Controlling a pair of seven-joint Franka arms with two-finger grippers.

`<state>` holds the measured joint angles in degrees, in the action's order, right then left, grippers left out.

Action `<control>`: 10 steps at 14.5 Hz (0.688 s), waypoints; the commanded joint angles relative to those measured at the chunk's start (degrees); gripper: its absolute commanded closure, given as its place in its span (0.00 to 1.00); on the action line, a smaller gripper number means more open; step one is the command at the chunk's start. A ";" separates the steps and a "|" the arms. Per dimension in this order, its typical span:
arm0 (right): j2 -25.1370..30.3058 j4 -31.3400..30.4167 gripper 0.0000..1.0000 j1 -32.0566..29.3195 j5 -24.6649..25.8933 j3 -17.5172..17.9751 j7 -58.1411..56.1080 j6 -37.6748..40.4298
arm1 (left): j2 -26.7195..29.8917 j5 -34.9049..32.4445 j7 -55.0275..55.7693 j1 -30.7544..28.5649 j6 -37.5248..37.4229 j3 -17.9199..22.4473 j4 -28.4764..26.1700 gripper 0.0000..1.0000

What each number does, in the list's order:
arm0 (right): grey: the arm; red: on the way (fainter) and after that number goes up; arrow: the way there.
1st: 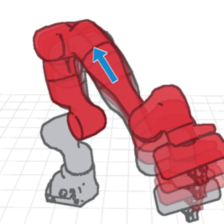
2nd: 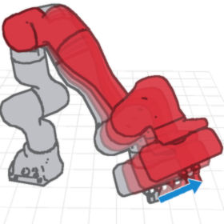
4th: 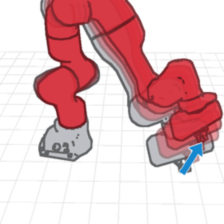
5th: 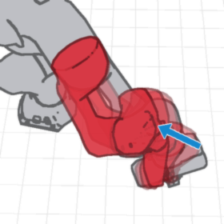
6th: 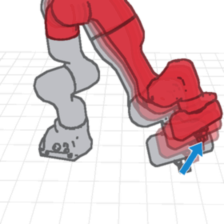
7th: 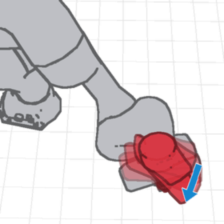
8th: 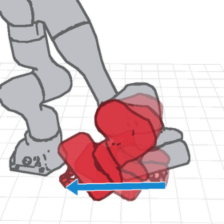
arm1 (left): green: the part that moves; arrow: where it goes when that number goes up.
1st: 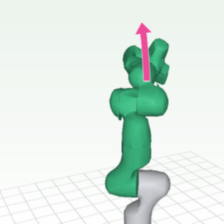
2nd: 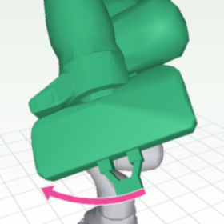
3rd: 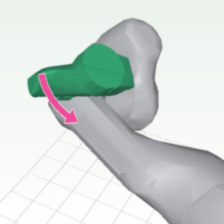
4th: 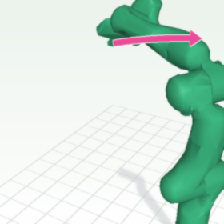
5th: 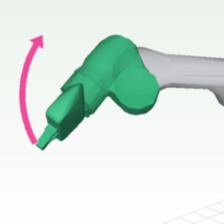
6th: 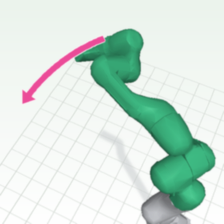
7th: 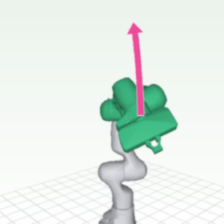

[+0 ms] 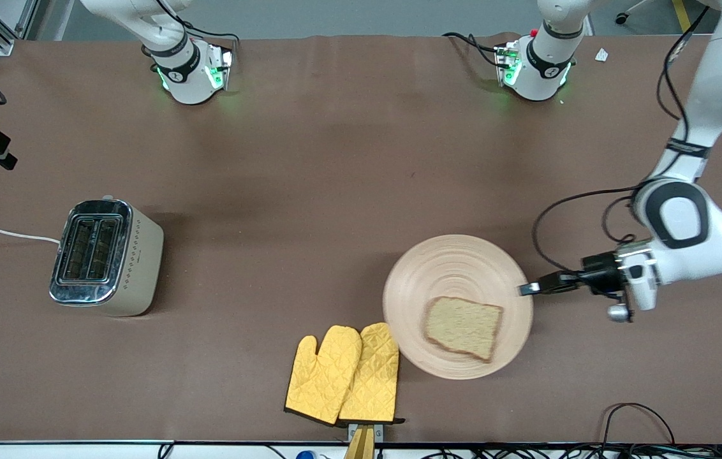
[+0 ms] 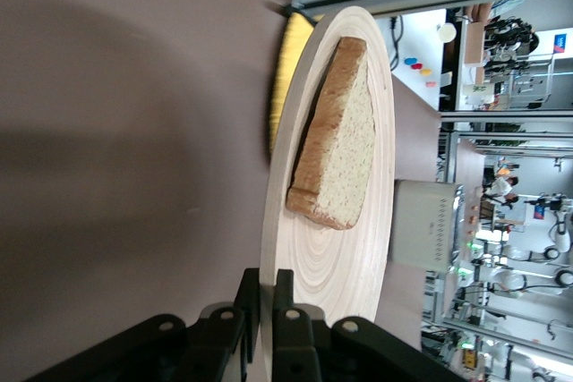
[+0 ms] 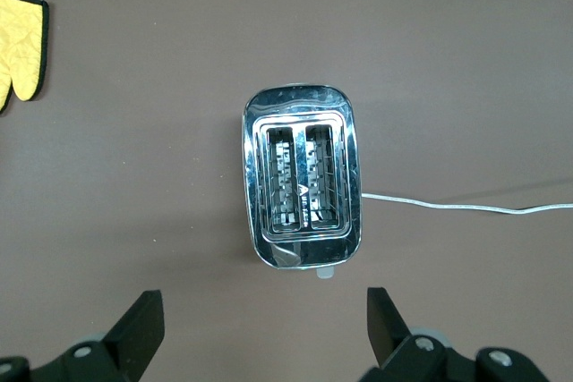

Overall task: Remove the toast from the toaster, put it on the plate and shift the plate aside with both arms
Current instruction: 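Drag the plate with the left gripper away from the toaster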

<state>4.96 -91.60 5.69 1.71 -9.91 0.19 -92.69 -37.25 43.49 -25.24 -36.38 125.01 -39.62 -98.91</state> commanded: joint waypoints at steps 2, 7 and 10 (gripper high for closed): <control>-0.13 0.37 0.00 -0.15 0.92 0.15 -0.63 -0.13 | -0.45 -4.89 -4.02 -9.04 -4.59 -0.89 -0.85 1.00; -0.04 0.28 0.00 -0.33 0.75 0.06 -0.98 1.45 | -5.36 -8.15 -8.85 -17.40 -5.04 -0.20 -1.81 1.00; 0.05 0.28 0.00 -0.68 0.40 0.06 -1.33 2.34 | -8.79 -8.24 -12.28 -17.58 -4.95 4.02 -1.99 1.00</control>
<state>4.96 -91.60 5.62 1.74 -10.07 -0.23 -90.99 -43.88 35.03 -35.35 -53.46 121.20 -36.52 -101.35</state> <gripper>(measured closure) 0.000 0.903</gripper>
